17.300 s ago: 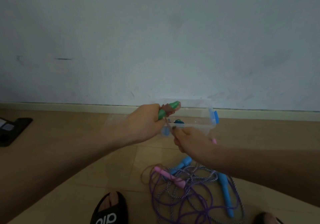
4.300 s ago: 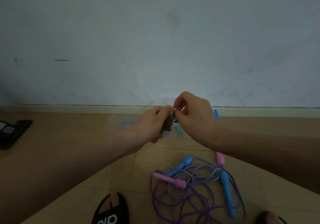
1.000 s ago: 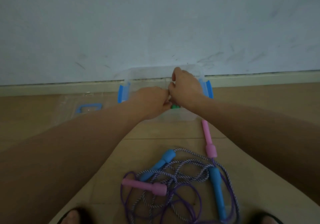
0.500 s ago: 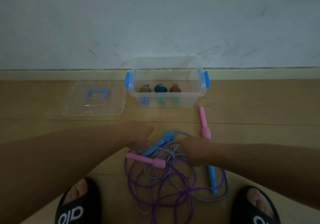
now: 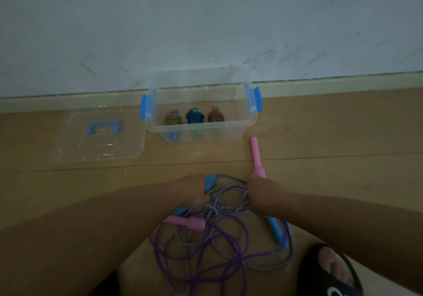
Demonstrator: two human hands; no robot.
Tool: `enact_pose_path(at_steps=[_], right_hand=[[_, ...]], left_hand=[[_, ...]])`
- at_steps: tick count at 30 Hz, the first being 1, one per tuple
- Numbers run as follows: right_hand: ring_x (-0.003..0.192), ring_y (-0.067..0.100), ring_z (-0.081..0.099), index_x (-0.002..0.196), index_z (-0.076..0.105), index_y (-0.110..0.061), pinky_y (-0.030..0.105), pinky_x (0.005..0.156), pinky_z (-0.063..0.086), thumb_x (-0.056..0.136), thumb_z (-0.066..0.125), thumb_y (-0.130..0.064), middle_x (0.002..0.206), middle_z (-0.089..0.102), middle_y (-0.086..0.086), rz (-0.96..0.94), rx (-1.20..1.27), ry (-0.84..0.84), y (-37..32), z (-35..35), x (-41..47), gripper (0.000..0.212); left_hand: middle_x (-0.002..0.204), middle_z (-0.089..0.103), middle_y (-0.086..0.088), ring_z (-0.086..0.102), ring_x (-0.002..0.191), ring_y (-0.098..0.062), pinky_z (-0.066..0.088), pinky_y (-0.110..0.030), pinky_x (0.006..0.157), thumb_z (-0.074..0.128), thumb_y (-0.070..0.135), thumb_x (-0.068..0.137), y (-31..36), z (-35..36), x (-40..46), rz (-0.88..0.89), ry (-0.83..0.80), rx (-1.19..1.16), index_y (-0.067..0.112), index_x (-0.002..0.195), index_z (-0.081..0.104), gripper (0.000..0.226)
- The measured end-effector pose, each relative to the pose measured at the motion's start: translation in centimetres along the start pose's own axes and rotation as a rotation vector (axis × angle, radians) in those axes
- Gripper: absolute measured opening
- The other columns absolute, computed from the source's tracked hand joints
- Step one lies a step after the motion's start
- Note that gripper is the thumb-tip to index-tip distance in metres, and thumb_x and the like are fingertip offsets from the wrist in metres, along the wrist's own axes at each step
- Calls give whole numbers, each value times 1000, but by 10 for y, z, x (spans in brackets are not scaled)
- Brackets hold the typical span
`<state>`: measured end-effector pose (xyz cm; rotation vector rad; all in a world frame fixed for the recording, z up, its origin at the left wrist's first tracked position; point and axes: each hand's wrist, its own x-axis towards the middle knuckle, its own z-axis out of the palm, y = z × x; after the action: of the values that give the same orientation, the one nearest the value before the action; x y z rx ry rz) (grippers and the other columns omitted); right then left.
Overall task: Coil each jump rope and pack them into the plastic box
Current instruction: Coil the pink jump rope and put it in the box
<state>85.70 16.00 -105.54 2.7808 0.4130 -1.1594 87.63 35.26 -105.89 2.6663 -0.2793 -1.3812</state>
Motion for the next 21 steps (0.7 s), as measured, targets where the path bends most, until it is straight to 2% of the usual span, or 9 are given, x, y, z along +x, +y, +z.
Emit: enact_pose_path(at_steps=[2,5,8,11,13,16,18,21], right_hand=[[110,29,61,127,39,-9,36,82,49,89,59,-15,130,52,9,59,61,16,-1,0,5,43],[116,32,58,134,38,-7,39,88,48,94,52,-11,135,50,11,44,-137,47,-4,-1,11,42],[114,31,59,127,53,-10,42,92,45,96,49,-11,128,59,6,-85,-379,100,-9,-9,13,31],[107,27,62,113,62,-13,38,85,51,89,57,-21,117,64,5,-268,-250,10,-21,-12,12,26],[106,28,61,113,63,-12,36,80,51,85,64,-30,115,63,7,-381,-198,-88,-36,-3,7,33],[103,29,62,109,66,-19,39,83,54,78,70,-43,108,66,5,-487,-305,-139,-54,23,2,39],[101,30,63,107,64,-18,42,81,55,78,71,-38,106,66,7,-468,-267,-160,-55,28,-4,37],[109,30,60,119,53,-14,38,83,52,84,64,-20,119,59,8,-365,-150,24,-41,14,-9,38]], left_hand=[[136,50,-16,52,119,-30,36,-26,80,56,37,94,-1,2,4,-5,-15,-13,4,141,34,61],[130,50,-12,55,109,-28,40,-30,78,63,46,88,-11,3,6,11,9,-32,8,136,34,68],[125,49,-8,56,106,-27,44,-33,80,60,60,84,-18,0,-5,118,67,150,13,131,39,70],[116,58,-7,58,102,-27,46,-33,79,56,62,85,-21,4,-18,254,1,354,19,116,51,54],[113,59,-8,60,101,-29,49,-36,78,60,59,84,-23,13,-25,277,-76,456,19,112,52,49],[119,54,-10,59,106,-31,48,-39,79,66,48,84,-30,26,-31,294,-73,572,19,125,50,53],[124,52,-11,57,110,-32,47,-40,81,65,38,88,-30,35,-33,286,-9,622,17,128,50,48],[132,50,-14,54,115,-33,46,-43,86,50,21,98,-29,49,-35,250,98,687,11,129,52,32]])
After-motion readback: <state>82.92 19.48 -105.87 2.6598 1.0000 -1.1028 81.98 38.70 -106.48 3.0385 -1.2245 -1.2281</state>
